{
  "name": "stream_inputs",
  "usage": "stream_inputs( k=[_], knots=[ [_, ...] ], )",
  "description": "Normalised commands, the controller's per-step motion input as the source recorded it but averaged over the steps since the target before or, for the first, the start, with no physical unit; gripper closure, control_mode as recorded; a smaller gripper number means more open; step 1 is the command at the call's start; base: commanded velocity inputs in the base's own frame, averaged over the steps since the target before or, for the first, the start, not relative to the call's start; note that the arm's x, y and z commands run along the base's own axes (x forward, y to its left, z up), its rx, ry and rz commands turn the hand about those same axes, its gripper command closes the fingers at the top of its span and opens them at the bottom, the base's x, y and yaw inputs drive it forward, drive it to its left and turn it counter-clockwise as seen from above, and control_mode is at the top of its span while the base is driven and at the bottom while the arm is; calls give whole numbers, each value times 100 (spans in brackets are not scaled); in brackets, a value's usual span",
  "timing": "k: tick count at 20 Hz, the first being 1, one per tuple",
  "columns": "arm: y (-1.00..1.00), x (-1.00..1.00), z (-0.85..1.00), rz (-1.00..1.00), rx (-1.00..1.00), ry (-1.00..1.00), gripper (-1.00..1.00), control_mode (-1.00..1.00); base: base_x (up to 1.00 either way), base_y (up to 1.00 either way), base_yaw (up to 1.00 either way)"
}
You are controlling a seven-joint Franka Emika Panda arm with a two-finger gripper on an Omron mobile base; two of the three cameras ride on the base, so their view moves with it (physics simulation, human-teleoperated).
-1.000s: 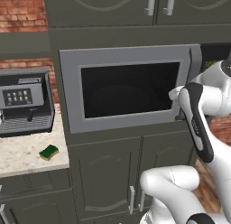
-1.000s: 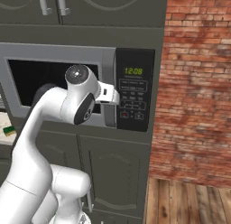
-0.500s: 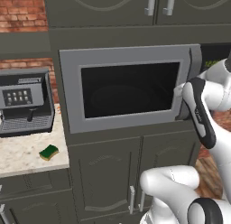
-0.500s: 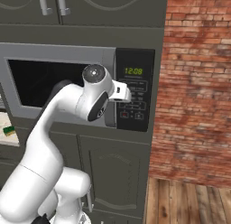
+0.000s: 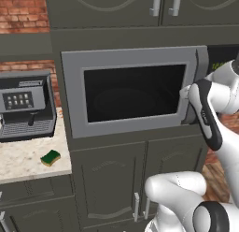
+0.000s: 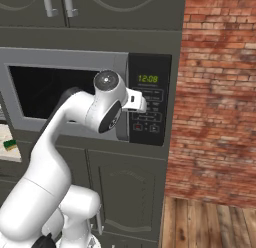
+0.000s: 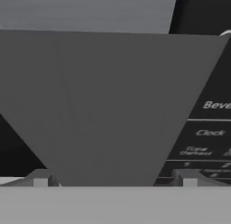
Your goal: Place the sponge inside the microwave to prepare for sanitizing.
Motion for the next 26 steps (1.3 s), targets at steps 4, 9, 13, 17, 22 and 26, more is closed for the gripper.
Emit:
stream_inputs(
  k=[4,9,13,17,22,26],
  knots=[
    [0,41,-7,0,0,0,-100,-100,0,0,0],
    [2,22,-8,0,1,-1,-100,-100,0,0,0],
    [3,29,-4,0,2,0,-100,-100,0,0,0],
    [14,28,-5,0,6,0,-100,-100,0,0,0],
    [25,35,-6,0,8,-1,-100,-100,0,0,0],
    [29,51,-10,0,4,-6,100,-100,0,0,0]
  ],
)
